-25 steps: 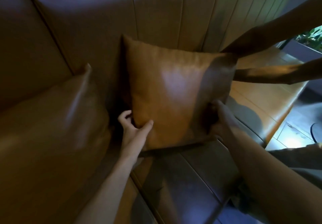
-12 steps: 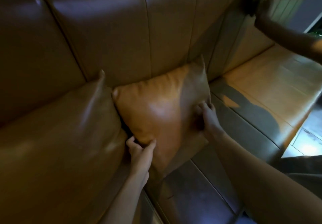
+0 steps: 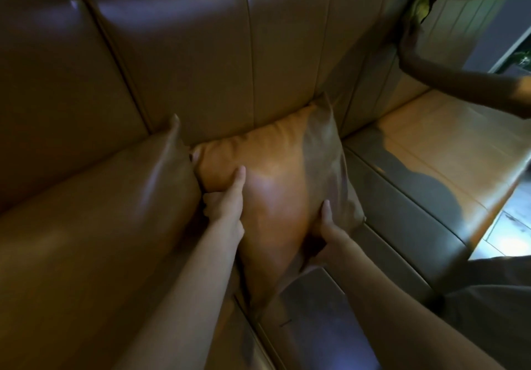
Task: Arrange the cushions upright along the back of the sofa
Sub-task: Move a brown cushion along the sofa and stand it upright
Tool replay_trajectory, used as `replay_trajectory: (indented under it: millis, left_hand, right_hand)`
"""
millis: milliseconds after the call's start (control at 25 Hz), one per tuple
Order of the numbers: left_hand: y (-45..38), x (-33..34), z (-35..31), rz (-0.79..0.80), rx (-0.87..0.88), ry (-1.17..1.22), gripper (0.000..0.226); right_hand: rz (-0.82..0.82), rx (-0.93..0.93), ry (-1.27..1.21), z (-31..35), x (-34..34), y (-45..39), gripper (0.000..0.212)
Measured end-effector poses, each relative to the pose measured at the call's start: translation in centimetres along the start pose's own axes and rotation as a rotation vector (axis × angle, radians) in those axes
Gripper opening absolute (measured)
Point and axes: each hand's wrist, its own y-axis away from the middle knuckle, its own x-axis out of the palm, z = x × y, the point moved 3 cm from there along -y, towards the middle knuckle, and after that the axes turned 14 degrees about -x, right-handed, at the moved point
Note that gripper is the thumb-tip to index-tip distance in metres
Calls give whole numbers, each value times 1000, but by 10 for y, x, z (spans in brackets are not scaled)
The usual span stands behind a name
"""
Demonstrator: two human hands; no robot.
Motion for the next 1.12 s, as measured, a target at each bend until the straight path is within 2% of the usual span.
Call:
replay_trajectory:
  millis: [40,120,200,280,360,480,560,760,920,1040,1120]
  left_hand:
    - [-3,1,1,3,18,-16,100]
    - [-5,0,7,-27,101,-28,87]
    - [-4,-1,14,-40,180,-11,80]
    - [-2,-3,15,-10,249,4,69]
    - [-4,-4,11,15,283,9,62]
    - [-7,0,11,-1,294,-33,65]
    - [-4,2,12,-19,340,-56,63]
    - [6,10,-1,1,436,-110,65]
    - [2,8,-4,31,339,-151,79]
    - [-6,4,0,55,185,-146,92]
    - [-3,5,3,92,107,-154,94]
  right_hand:
    - [-13,7,-90,-7,1,-8,173]
    - [-11,-9,-134,20,12,75,157]
    - [-38,-74,-198,57,24,149,125]
    - [-85,-120,-336,59,24,154,101]
    - [-15,-121,-446,60,29,151,103]
    - [39,-112,-441,63,37,152,111]
    - [12,-110,-441,64,40,152,106]
    - [21,-162,-499,76,53,148,118]
    - [-39,-142,-389,74,60,136,115]
    - [-19,-89,-247,68,66,120,133]
    - [-71,-57,-211,75,66,122,112]
